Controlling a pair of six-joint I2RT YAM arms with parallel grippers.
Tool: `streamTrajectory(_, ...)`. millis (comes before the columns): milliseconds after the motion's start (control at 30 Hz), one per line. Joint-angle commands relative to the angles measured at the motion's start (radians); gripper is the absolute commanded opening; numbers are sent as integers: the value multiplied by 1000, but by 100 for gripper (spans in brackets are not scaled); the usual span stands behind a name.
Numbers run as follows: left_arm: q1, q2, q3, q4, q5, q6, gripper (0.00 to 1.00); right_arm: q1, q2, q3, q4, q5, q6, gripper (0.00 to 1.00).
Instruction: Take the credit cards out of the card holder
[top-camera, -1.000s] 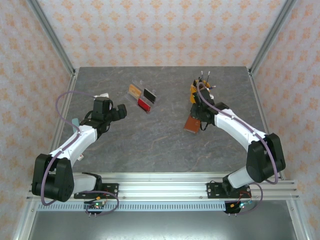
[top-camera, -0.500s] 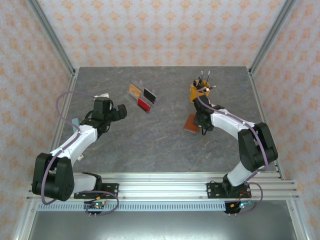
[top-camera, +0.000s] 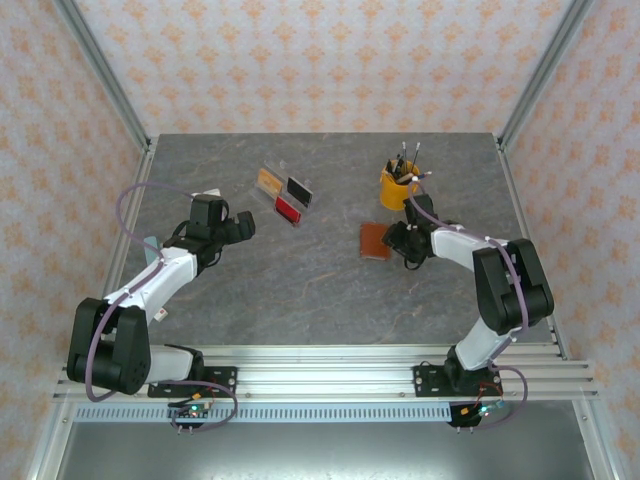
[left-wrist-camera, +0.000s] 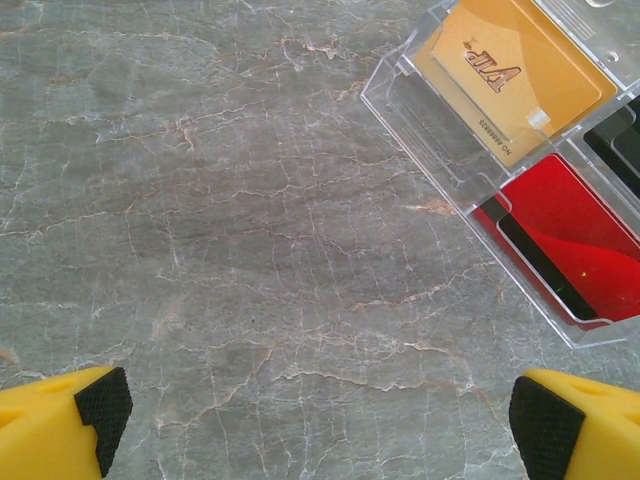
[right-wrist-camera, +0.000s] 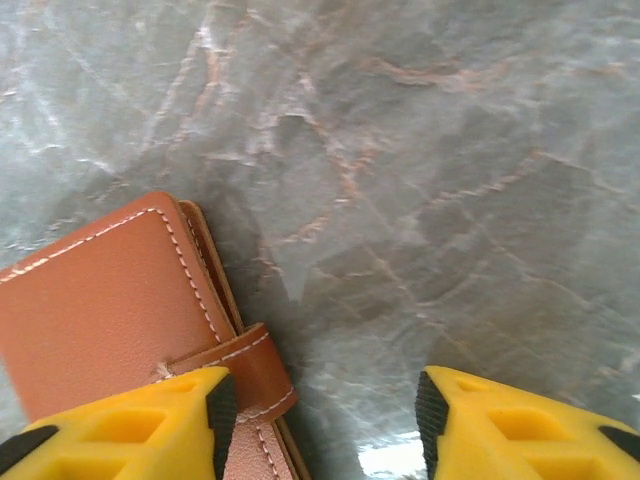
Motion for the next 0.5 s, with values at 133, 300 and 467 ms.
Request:
streamTrajectory(133, -8, 31, 19, 20, 92, -36, 100, -2, -10, -57, 141, -99, 21, 60)
streamTrajectory(300, -18, 60, 38, 20, 203, -75, 100, -1, 22, -42, 149, -149, -13, 58)
streamTrajectory(467, -84, 89, 45, 19, 313, -171, 99, -1, 46, -26, 148, -205, -45, 48)
